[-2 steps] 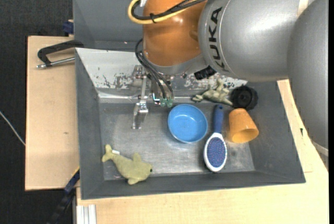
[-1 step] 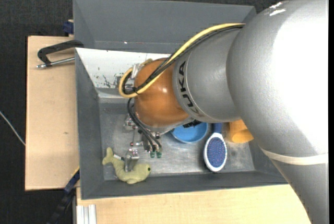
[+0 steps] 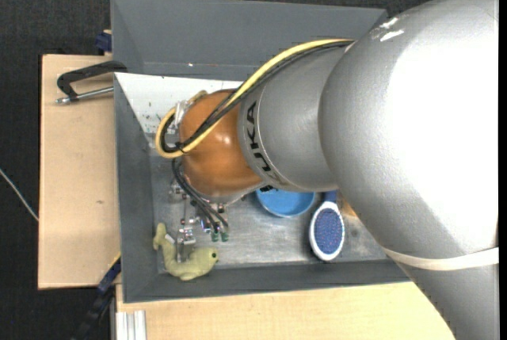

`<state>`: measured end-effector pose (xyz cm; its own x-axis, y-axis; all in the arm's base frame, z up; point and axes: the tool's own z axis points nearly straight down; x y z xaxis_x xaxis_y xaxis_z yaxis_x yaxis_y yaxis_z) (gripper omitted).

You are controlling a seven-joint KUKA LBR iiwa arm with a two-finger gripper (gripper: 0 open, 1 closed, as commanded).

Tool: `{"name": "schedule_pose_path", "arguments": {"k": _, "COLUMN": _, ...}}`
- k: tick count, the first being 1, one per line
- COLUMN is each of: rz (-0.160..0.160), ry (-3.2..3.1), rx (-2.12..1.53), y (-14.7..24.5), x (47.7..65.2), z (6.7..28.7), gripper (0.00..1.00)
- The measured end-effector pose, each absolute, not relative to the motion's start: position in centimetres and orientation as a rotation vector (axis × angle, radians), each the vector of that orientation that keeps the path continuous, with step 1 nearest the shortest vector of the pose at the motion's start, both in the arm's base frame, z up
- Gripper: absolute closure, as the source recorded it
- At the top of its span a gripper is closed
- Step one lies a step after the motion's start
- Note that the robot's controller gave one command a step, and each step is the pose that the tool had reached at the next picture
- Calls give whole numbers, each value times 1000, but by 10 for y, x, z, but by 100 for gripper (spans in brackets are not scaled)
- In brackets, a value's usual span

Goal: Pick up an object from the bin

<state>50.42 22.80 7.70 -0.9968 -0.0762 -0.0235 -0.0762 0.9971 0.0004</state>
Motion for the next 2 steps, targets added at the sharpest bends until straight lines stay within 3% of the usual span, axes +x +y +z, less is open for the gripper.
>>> {"name": "schedule_pose_path", "arguments": {"k": 1, "rz": 3, "ry": 3135, "rx": 10, "y": 161, "x": 516, "z": 80, "gripper": 0}}
{"name": "schedule_pose_path", "arguments": {"k": 2, "rz": 6, "ry": 3119, "rx": 129, "y": 221, "x": 500, "z": 77, "gripper": 0}}
